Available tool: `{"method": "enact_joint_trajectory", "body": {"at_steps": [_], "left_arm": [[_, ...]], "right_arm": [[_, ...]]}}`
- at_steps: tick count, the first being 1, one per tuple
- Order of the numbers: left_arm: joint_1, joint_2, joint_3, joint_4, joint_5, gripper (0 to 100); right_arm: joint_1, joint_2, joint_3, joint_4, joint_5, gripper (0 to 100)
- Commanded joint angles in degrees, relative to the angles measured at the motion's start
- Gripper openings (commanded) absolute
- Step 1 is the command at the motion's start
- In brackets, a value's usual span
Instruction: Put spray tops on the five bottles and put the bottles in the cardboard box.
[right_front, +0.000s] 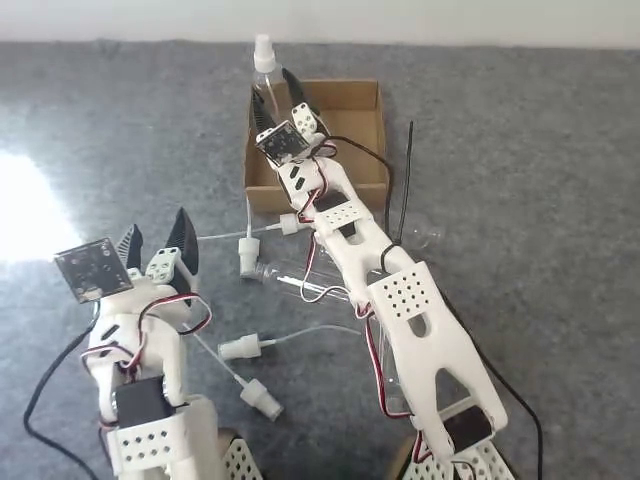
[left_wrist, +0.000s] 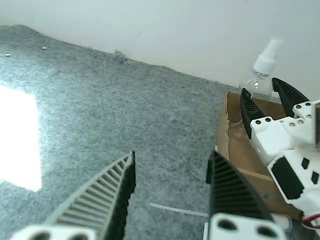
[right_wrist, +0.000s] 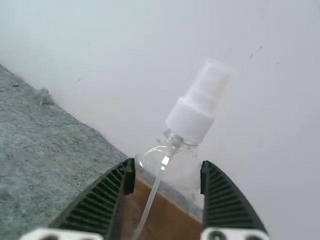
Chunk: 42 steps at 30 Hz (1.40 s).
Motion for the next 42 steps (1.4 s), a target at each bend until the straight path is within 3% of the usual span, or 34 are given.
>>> {"method": "enact_joint_trajectory", "body": {"at_steps": [1, 17, 22, 42], "left_arm": [[0.0, -0.6, -0.4, 0.1, -0.1, 21], [0.0, -0.6, -0.4, 0.1, -0.1, 21], [0.0, -0.6, -0.4, 0.1, -0.1, 21], [0.0, -0.6, -0.4, 0.0, -0.1, 21]], "right_arm": [[0.0, -1.0, -0.4, -0.7, 0.8, 16.9], [0.1, -0.9, -0.3, -0.4, 0.8, 19.9], [0.1, -0.9, -0.2, -0.4, 0.8, 26.0], [0.2, -1.6, -0.2, -0.4, 0.8, 26.2]]}}
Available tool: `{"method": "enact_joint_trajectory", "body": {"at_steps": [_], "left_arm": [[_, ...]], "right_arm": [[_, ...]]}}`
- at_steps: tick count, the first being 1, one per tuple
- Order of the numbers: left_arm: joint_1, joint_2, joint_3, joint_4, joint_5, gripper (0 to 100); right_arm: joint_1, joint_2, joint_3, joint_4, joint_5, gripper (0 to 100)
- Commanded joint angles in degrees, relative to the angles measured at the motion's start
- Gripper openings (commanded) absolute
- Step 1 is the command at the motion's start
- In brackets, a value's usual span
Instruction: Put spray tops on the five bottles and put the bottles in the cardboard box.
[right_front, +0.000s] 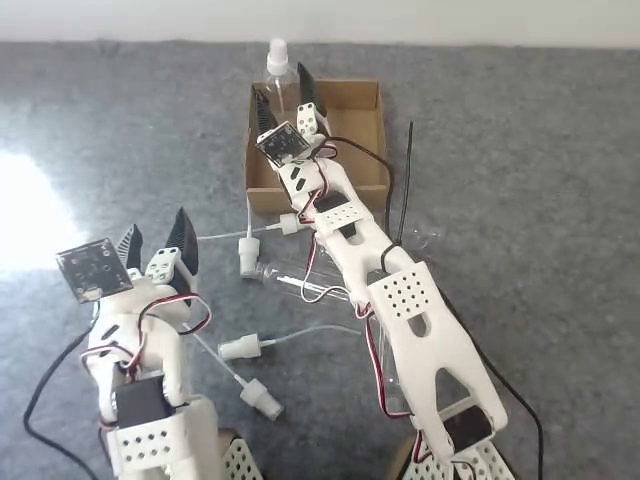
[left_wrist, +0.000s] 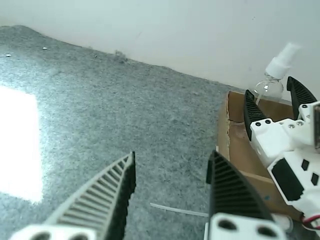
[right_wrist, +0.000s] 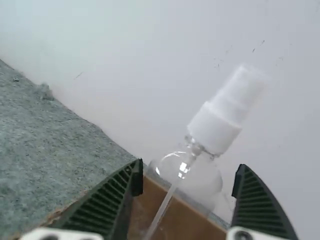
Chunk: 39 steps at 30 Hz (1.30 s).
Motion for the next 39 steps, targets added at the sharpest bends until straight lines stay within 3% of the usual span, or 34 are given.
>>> {"method": "enact_joint_trajectory", "body": {"at_steps": [1, 10, 14, 21, 39], "left_arm": [[0.1, -0.6, -0.4, 0.0, -0.1, 21], [0.1, -0.6, -0.4, -0.1, -0.1, 21], [0.1, -0.6, -0.4, -0.2, -0.1, 22], [0.1, -0.6, -0.4, -0.2, -0.1, 22], [0.1, -0.6, -0.4, -0.2, -0.2, 22]], "right_arm": [[0.2, -1.7, -0.3, -0.4, 0.7, 26.2], [0.3, -4.5, 2.5, -0.4, 0.8, 26.2], [0.0, -12.3, 13.1, -0.4, 0.4, 26.2], [-0.1, -28.1, 31.1, -0.4, -9.0, 26.2], [-0.3, -51.2, 55.4, -0.4, -9.5, 26.1]]}}
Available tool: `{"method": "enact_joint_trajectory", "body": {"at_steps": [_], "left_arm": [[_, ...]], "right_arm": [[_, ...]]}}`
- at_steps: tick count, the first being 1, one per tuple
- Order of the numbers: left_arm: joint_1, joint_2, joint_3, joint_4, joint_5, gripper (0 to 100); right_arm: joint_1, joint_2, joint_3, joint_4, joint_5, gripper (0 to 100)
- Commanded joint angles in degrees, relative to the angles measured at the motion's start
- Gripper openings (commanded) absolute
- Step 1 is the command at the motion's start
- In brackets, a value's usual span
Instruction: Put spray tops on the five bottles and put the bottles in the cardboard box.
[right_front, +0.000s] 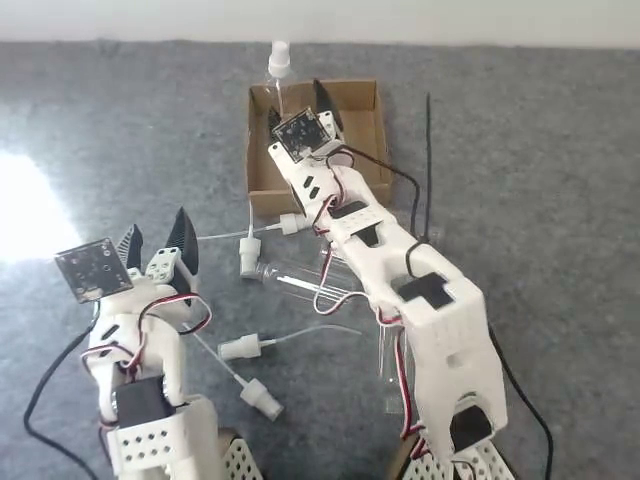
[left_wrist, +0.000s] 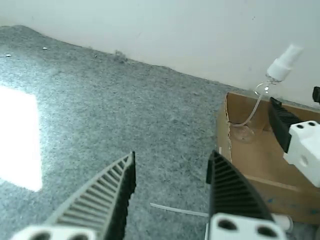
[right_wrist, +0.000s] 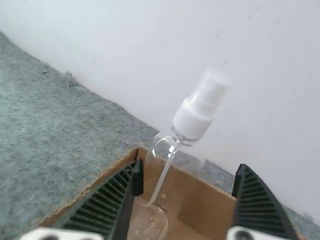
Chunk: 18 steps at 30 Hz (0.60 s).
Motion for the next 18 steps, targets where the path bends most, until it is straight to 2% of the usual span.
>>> {"method": "enact_joint_trajectory", "body": {"at_steps": [1, 9, 14, 18], "left_arm": [[0.1, -0.6, -0.4, -0.2, -0.2, 22], [0.1, -0.6, -0.4, -0.1, -0.2, 22], [0.1, -0.6, -0.4, -0.1, -0.2, 22], [0.0, -0.6, -0.4, -0.1, -0.2, 21]], "right_arm": [[-0.4, -12.4, 5.1, -0.4, -0.5, 26.0], [-0.4, -24.9, 16.4, 1.1, -0.5, 26.0], [0.1, -33.7, 16.9, 16.6, -0.7, 26.0], [-0.9, -38.1, 17.2, 25.2, -1.1, 26.0]]}}
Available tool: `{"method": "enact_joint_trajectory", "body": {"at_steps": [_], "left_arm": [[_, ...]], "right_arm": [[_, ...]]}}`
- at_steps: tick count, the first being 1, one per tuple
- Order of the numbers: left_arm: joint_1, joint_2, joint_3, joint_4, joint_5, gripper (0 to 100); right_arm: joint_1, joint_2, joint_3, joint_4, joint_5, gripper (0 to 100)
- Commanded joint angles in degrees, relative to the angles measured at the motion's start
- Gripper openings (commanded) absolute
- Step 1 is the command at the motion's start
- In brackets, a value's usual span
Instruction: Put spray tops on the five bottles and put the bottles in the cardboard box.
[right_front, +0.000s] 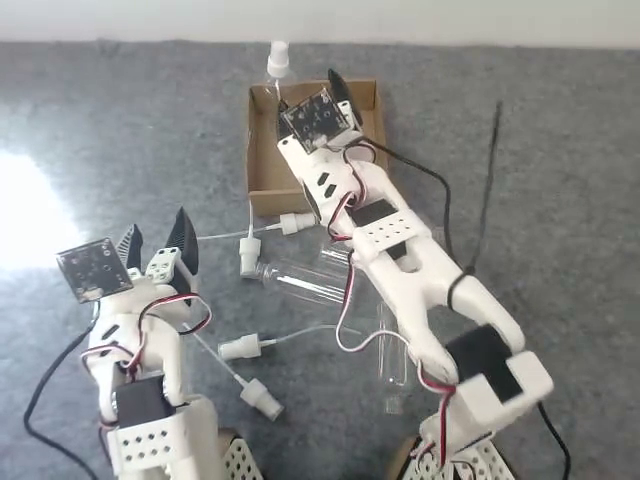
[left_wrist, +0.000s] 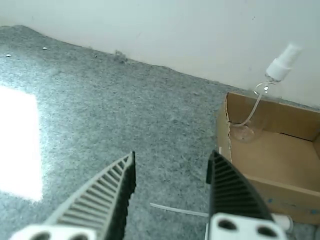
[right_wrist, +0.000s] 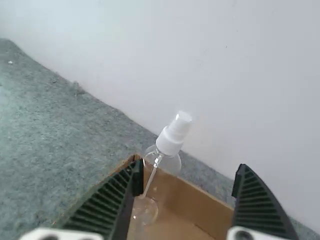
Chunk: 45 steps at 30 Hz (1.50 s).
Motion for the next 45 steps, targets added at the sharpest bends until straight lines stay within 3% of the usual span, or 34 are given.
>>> {"method": "enact_joint_trajectory", "body": {"at_steps": [1, 11, 22, 29, 45], "left_arm": [[0.0, -0.6, -0.4, -0.1, -0.2, 21], [-0.4, -0.6, -0.4, -0.1, -0.2, 21], [-1.8, -0.6, -0.6, -0.1, -0.2, 21], [-5.6, -0.6, -0.8, -0.4, 0.3, 21], [-9.7, -0.6, -1.7, -0.4, 0.4, 21]], "right_arm": [[-1.0, -8.4, -0.5, 9.6, -1.9, 26.0], [-1.5, -20.3, -0.5, 34.3, -7.9, 26.0], [-5.2, -28.0, -0.5, 62.6, -7.5, 26.0], [-8.1, -27.7, -0.5, 71.8, -7.3, 26.0], [-23.2, -27.7, -0.5, 83.0, -7.3, 26.0]]}}
